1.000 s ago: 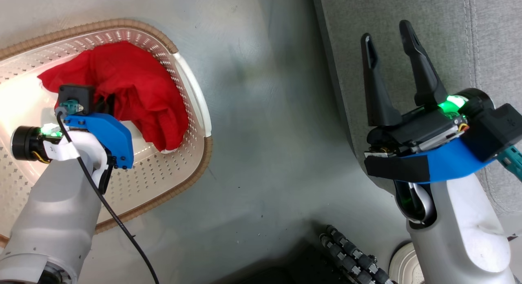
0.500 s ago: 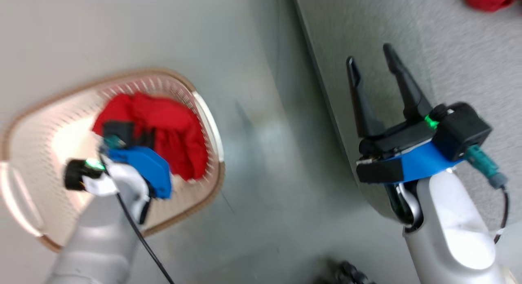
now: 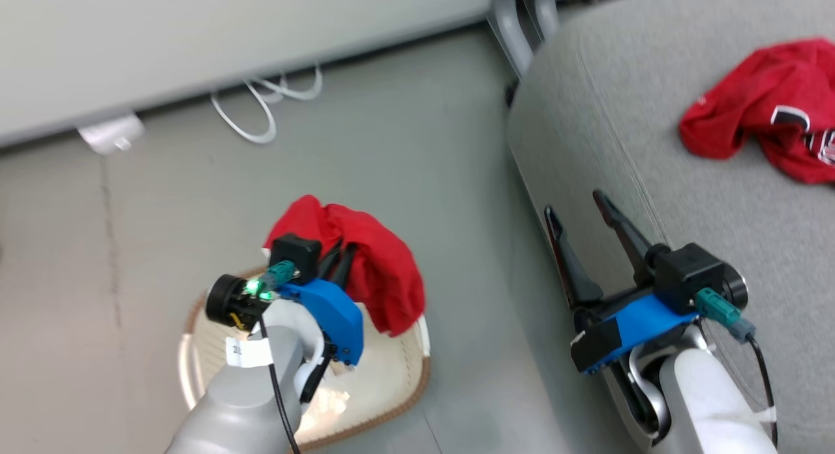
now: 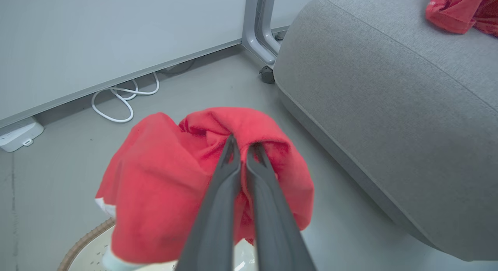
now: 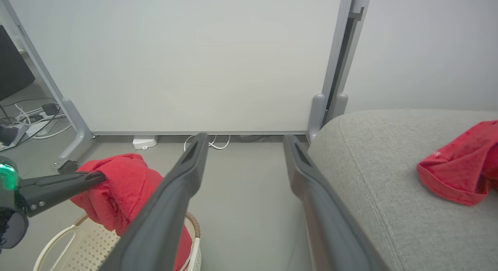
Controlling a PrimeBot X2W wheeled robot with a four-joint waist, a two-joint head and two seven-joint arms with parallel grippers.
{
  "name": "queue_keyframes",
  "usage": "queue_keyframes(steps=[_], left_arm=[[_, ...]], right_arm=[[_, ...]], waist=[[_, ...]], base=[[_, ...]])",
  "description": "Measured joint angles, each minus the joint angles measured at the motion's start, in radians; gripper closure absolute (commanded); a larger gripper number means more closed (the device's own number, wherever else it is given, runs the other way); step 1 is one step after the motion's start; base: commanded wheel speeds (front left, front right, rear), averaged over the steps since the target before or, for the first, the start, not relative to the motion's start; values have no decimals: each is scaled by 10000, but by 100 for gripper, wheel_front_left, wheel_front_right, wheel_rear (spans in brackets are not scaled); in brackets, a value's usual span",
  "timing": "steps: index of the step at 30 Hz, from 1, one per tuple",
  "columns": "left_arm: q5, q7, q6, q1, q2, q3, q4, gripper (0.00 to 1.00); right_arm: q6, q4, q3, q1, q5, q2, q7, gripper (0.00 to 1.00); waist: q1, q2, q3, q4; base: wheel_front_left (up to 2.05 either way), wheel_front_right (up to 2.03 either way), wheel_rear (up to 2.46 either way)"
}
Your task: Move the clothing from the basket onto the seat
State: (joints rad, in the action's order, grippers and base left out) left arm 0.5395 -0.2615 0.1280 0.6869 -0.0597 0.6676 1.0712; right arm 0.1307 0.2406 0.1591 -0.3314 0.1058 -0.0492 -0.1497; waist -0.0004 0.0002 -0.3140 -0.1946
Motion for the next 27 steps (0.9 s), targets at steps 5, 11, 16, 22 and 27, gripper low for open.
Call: queue_keyframes(steps=[5,11,16,22,27], left_arm=[[291,-2,15,-21,44,652,-882,100],[905,0,17,470,73,1404,-1843,100],[1294,226,17,1106,88,1893,-2414,100],[1645,403,17,1467,86,2150,-2642,100],[1781,412,17,1461,88,2328,-2619,100]], right_arm=[[0,4,-33,543,69,-2,263,0],[0,-4,65,1104,230,-4,500,0],[0,-58,219,1251,393,-4,604,0],[0,-113,370,1315,485,-4,625,0],[0,-140,485,1331,529,-4,650,0]], waist=[[0,0,1244,584],[0,0,2554,1310],[1,0,3132,1719],[1,-1,3407,1937],[2,-1,3403,1911]], base=[[0,0,0],[0,0,0],[0,0,0],[0,0,0],[0,0,0]])
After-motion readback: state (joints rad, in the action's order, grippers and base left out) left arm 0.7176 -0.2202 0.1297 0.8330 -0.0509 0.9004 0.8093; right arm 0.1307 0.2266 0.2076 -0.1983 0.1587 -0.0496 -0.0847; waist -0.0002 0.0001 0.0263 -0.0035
